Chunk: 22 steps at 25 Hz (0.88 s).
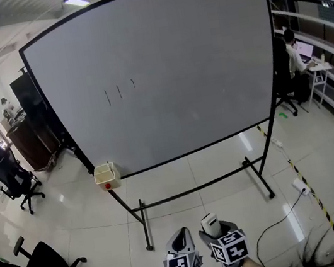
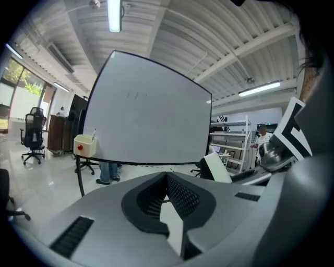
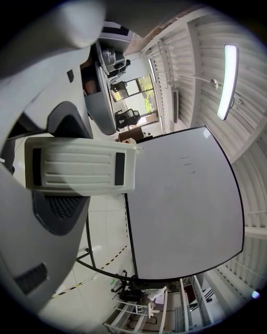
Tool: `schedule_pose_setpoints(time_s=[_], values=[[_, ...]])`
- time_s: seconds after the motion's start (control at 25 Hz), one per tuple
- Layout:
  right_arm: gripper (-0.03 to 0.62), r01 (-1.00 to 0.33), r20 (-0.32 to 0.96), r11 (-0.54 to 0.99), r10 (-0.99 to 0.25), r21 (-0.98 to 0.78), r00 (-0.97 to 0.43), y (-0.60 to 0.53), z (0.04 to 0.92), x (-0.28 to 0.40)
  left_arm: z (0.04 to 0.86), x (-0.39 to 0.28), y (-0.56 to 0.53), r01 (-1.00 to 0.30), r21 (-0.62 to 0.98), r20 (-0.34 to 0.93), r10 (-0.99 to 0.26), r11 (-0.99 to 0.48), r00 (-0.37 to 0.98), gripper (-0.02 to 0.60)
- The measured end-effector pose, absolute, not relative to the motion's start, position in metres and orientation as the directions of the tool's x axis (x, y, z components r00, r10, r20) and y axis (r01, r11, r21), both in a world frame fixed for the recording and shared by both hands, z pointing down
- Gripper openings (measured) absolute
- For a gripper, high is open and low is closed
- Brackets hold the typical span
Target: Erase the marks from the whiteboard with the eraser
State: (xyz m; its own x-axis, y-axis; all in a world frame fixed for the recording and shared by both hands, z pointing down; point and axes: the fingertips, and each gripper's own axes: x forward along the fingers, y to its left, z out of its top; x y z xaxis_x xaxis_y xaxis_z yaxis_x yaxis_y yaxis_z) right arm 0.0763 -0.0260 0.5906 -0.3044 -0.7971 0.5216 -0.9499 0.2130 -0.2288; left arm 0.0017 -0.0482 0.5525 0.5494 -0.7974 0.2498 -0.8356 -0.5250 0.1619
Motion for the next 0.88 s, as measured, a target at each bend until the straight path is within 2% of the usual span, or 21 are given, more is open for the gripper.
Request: schedule_pose_setpoints(time_s=[0.28,0.88], values=[[0.288,-0.946,0.509,0.222,-0.801,-0.237,-0.315,-0.029,0.590,0.057,0.550,-0.022,-0.053,-0.847,0.152,0.243,-0.812,-0.509,0.531,0.000],[0.285,-0.958,0.550,0.208,-0.785,-0.197,-0.284,-0.029,0.603,0.053,0.558,-0.028,-0.055,-0.837,0.150,0.258,-0.797,-0.526,0.547,0.000]])
